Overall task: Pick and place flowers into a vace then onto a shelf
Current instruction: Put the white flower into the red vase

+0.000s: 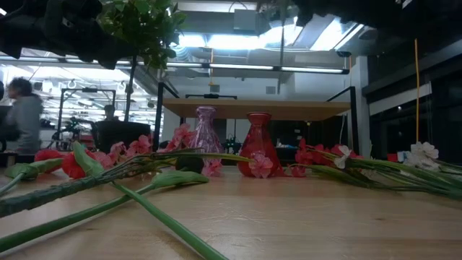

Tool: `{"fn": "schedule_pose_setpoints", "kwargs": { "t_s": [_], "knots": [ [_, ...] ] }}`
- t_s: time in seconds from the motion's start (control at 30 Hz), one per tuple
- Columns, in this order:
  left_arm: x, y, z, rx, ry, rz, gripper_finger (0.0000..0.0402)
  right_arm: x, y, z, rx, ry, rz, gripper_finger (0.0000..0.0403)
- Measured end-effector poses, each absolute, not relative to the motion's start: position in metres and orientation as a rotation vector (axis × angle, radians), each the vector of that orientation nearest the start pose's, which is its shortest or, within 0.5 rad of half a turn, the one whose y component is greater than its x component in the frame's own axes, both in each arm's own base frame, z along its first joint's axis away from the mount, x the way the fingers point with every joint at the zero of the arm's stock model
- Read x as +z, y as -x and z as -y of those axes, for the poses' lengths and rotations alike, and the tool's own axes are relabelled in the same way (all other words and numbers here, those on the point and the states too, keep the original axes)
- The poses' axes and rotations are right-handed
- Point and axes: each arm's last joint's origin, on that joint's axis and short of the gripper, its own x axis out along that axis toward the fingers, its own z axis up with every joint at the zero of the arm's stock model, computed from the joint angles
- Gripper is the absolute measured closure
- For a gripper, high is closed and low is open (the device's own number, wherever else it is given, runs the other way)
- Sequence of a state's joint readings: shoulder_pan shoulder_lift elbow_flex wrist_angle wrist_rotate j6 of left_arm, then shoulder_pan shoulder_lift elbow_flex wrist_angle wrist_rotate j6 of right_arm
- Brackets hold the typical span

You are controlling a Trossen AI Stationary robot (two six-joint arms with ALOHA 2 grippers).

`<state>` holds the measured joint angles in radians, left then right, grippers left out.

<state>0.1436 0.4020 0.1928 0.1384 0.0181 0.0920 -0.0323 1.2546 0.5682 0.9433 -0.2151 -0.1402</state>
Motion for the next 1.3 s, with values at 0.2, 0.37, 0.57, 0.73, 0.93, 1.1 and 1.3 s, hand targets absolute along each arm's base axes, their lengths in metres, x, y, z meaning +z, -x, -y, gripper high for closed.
{"fn": "schedule_pose_setpoints", "kwargs": {
  "t_s": [0.2,0.37,0.57,0.73,0.93,1.1,1.3],
  "knots": [
    [0.208,-0.124,-0.017,0.122,-0.078,-0.076,0.0400,0.253,-0.275,0.004,0.165,0.169,0.297,0.0399],
    [0.208,-0.124,-0.017,0.122,-0.074,-0.074,0.0400,0.242,-0.282,0.004,0.159,0.145,0.295,0.0399],
    [0.208,-0.124,-0.017,0.122,-0.094,-0.073,0.0400,0.230,-0.288,0.006,0.109,0.165,0.249,0.0399],
    [0.208,-0.124,-0.017,0.122,-0.094,-0.073,0.0400,0.221,-0.293,0.010,0.100,0.180,0.215,0.0399],
    [0.208,-0.124,-0.017,0.122,-0.089,-0.071,0.0400,0.210,-0.297,0.011,0.072,0.174,0.174,0.0399],
    [0.209,-0.124,-0.018,0.124,-0.088,-0.068,0.0400,0.205,-0.299,0.012,0.063,0.165,0.137,0.0397],
    [0.210,-0.125,-0.018,0.125,-0.089,-0.053,0.0400,0.202,-0.299,0.012,0.062,0.144,0.111,0.0380]
  ]
}}
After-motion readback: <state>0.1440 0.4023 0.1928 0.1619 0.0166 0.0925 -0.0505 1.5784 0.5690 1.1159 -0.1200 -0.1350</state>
